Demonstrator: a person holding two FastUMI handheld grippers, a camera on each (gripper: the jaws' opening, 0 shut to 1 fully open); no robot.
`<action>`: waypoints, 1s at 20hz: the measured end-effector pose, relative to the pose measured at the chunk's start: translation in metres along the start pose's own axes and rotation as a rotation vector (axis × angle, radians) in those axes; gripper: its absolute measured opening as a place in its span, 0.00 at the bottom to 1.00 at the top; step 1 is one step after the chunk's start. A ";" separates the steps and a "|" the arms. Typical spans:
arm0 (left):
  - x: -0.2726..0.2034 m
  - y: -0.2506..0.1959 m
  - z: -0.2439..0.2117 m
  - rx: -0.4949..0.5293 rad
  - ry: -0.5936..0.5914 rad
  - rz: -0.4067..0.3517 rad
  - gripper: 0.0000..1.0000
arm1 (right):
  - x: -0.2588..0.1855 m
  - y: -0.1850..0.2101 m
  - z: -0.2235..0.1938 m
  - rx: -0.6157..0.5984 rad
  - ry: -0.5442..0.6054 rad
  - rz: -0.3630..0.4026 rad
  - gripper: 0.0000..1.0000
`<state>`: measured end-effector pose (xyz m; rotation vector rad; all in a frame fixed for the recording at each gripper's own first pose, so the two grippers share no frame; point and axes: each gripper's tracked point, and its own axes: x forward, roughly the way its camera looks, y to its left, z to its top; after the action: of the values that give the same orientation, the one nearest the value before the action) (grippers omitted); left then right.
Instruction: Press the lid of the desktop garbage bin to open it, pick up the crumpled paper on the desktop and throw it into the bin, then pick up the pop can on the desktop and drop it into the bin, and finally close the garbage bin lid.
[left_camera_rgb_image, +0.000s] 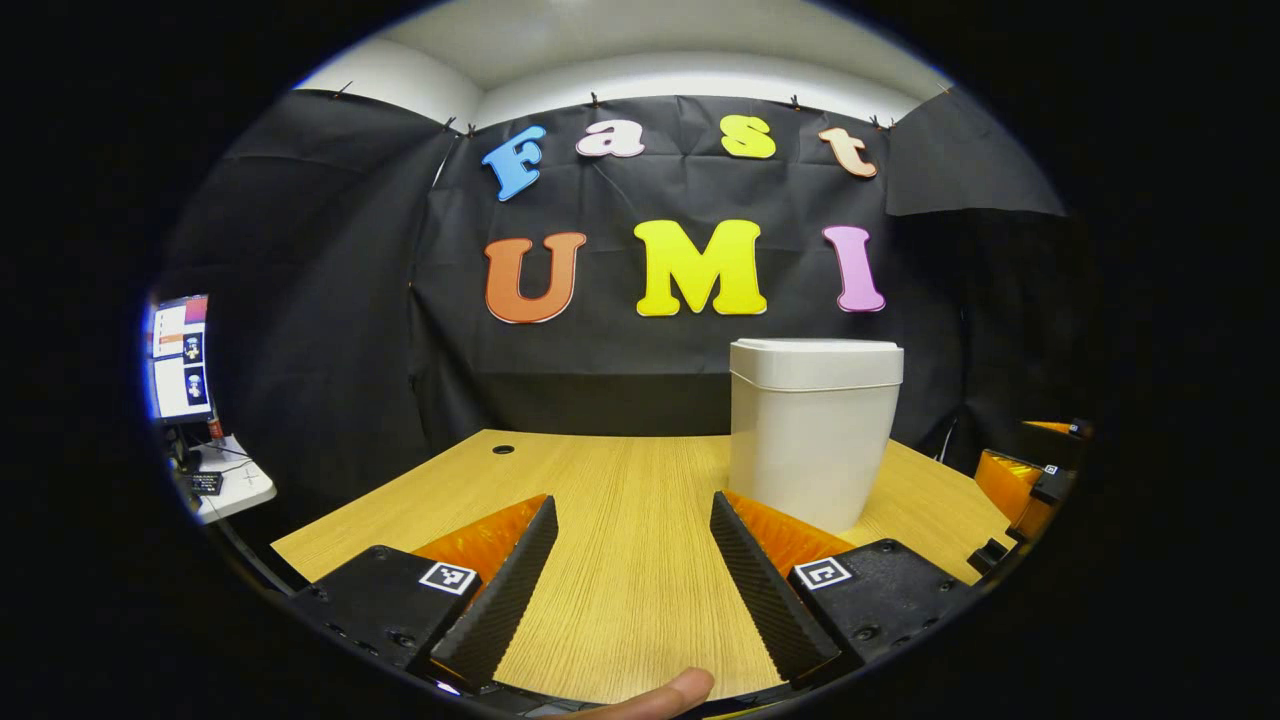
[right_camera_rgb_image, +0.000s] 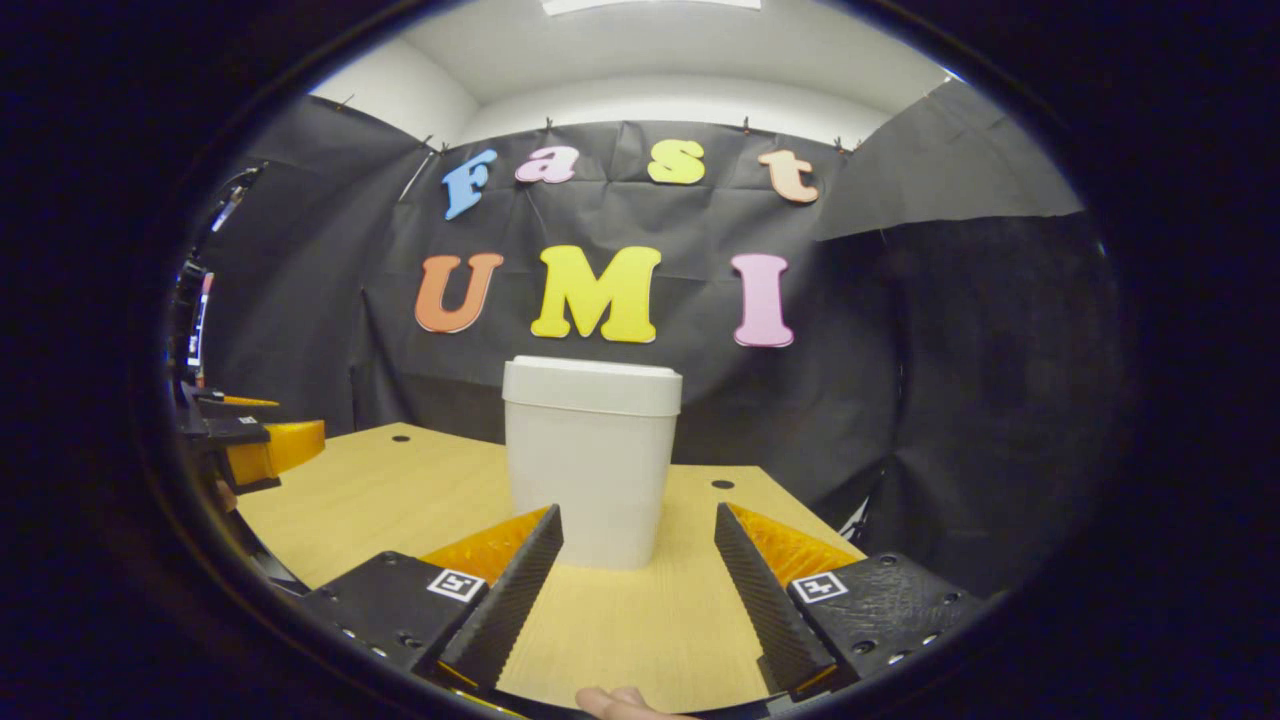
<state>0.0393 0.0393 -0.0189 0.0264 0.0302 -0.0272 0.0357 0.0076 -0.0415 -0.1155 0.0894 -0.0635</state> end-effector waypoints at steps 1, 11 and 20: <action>0.000 0.000 0.000 -0.002 -0.002 0.000 0.99 | -0.001 0.001 0.002 -0.006 -0.004 0.002 0.97; 0.002 0.003 -0.003 -0.027 0.005 -0.011 0.99 | -0.003 0.026 0.004 -0.038 -0.001 0.046 0.95; 0.005 0.001 -0.008 -0.015 0.021 -0.019 0.99 | -0.007 0.037 0.005 -0.054 -0.001 0.059 0.97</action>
<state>0.0440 0.0408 -0.0273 0.0115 0.0520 -0.0458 0.0317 0.0449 -0.0408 -0.1662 0.0935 -0.0017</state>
